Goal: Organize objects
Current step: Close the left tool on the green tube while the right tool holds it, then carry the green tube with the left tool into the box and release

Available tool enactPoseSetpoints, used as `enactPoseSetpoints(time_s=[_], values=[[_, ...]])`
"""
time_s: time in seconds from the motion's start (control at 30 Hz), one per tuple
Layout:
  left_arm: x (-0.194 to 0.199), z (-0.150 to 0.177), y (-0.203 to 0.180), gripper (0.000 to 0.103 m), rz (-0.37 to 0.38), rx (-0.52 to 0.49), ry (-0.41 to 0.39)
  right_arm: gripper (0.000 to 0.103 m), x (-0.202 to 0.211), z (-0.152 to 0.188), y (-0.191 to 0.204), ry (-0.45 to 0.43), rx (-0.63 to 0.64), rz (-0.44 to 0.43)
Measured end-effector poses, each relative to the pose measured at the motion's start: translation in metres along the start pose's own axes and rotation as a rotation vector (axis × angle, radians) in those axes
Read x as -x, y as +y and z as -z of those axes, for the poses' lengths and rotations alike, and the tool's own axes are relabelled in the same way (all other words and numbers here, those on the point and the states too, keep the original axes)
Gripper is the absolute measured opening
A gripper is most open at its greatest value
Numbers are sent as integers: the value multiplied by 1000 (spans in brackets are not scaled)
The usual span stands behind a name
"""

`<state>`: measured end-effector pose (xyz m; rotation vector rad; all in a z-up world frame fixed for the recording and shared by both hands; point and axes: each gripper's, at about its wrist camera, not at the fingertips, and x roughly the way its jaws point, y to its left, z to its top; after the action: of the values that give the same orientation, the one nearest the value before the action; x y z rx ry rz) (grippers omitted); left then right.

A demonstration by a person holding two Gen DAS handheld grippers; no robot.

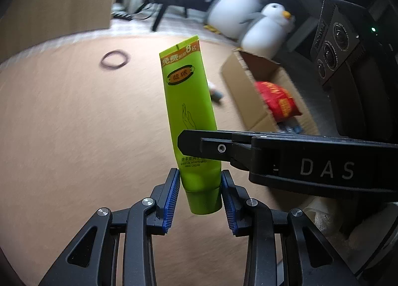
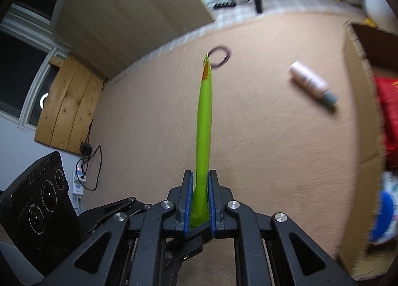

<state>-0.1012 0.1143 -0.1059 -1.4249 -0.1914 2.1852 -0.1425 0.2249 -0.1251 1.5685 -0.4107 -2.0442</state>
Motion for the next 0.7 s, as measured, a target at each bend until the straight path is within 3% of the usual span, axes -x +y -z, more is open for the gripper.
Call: enactPoseSetpoints(time_s=[0.4, 0.7], values=[[-47, -45, -96, 36, 106, -108, 4, 11, 79, 0, -51, -124, -51, 116], [-87, -62, -156, 36, 178, -152, 48, 11, 119, 3, -103, -163, -108, 196]])
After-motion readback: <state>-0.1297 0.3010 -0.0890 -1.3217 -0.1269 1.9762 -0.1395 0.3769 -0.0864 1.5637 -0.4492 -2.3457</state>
